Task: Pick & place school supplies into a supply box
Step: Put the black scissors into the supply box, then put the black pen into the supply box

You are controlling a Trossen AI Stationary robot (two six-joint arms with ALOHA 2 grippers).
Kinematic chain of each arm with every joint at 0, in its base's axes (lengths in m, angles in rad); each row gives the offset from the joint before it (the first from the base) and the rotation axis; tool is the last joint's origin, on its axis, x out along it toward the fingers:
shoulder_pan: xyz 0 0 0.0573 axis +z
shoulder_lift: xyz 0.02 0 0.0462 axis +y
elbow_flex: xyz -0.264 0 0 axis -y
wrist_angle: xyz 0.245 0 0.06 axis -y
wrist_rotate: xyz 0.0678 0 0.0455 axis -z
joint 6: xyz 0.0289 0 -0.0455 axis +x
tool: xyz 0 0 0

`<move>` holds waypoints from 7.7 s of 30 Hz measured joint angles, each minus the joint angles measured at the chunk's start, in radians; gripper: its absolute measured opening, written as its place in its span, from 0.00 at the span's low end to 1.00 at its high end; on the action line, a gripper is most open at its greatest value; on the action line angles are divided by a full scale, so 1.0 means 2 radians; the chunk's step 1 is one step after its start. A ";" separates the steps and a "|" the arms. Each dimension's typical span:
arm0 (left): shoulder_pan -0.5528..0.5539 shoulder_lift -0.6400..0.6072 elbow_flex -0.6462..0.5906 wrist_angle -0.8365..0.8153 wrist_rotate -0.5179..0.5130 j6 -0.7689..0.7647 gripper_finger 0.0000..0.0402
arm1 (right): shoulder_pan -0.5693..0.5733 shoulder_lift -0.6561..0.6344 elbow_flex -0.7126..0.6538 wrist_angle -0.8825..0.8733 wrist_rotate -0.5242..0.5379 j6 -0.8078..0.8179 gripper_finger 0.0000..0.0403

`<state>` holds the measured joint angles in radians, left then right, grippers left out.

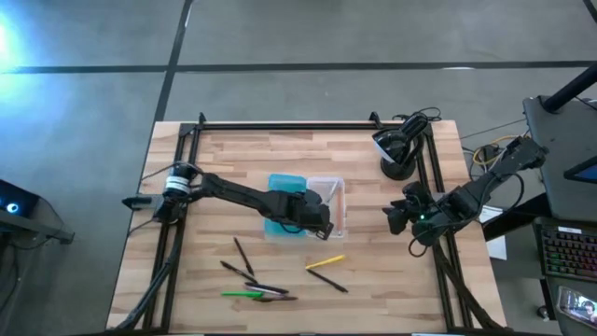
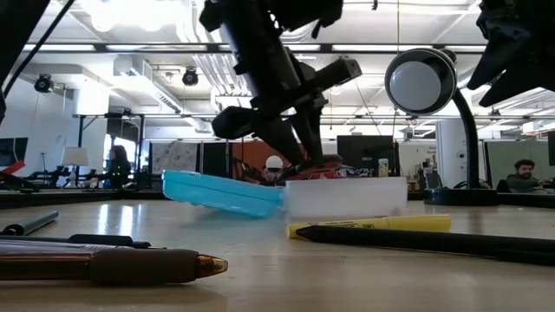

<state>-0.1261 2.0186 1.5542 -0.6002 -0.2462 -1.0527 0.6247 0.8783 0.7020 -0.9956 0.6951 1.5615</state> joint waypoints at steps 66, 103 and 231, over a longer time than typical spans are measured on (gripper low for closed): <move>-0.003 0.049 0.063 -0.098 -0.009 -0.009 0.19 | 0.004 0.000 -0.032 0.002 -0.011 0.029 0.48; -0.172 -0.014 0.103 -0.215 -0.065 -0.039 0.37 | 0.000 0.055 -0.034 0.167 -0.165 -0.339 0.48; 0.069 0.012 0.015 -0.055 -0.026 -0.111 0.22 | -0.050 0.096 -0.002 0.156 -0.090 -0.242 0.48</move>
<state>0.0128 2.0428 1.5852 -0.7106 -0.2973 -1.2750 0.5255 1.0694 0.6987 -0.6842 0.5156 1.0770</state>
